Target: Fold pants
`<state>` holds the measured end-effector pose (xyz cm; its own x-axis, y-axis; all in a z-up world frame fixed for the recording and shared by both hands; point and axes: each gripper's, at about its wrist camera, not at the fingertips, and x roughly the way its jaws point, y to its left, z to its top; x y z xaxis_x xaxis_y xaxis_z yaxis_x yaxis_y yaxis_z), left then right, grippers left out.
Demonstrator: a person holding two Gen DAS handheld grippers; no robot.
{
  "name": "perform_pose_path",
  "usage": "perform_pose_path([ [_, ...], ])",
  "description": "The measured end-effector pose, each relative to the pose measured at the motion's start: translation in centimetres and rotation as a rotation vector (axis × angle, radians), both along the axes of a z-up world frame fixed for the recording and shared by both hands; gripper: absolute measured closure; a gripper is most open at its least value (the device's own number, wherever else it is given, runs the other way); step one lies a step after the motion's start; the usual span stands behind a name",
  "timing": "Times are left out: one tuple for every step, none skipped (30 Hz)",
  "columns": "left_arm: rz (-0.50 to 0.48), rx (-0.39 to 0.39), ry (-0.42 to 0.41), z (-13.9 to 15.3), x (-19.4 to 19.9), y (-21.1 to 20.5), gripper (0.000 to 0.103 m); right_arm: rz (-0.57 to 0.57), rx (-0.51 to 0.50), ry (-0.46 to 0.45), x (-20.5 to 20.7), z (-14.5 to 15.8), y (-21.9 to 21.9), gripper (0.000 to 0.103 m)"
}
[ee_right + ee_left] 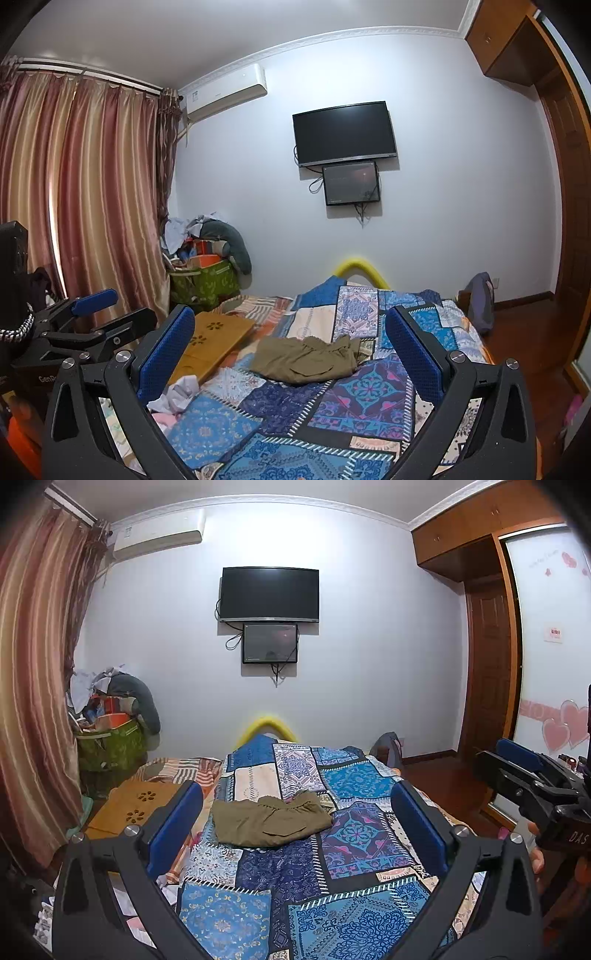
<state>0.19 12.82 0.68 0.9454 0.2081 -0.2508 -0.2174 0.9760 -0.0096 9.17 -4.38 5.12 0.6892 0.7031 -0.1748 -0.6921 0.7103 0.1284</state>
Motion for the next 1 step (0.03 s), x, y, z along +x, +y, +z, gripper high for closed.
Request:
perform_pose_path([
  [-0.001,0.000,0.001,-0.02,0.02,-0.01,0.000,0.001,0.000,0.002,0.00,0.01,0.06,0.000],
])
